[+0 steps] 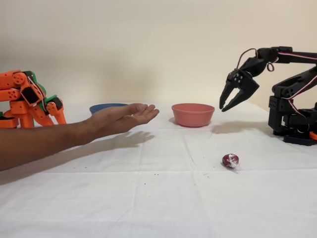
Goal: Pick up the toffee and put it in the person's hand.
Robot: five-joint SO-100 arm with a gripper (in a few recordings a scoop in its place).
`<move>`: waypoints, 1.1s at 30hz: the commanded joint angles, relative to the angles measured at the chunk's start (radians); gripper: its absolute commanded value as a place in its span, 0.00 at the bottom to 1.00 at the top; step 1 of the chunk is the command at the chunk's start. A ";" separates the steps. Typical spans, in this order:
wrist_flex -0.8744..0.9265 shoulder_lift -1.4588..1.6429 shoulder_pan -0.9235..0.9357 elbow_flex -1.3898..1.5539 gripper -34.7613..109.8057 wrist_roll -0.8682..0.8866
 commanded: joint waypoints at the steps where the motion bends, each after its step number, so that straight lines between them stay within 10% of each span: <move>1: 0.061 -0.089 -0.084 -0.195 0.24 0.017; 33: 0.120 -0.762 -0.451 -0.615 0.25 0.127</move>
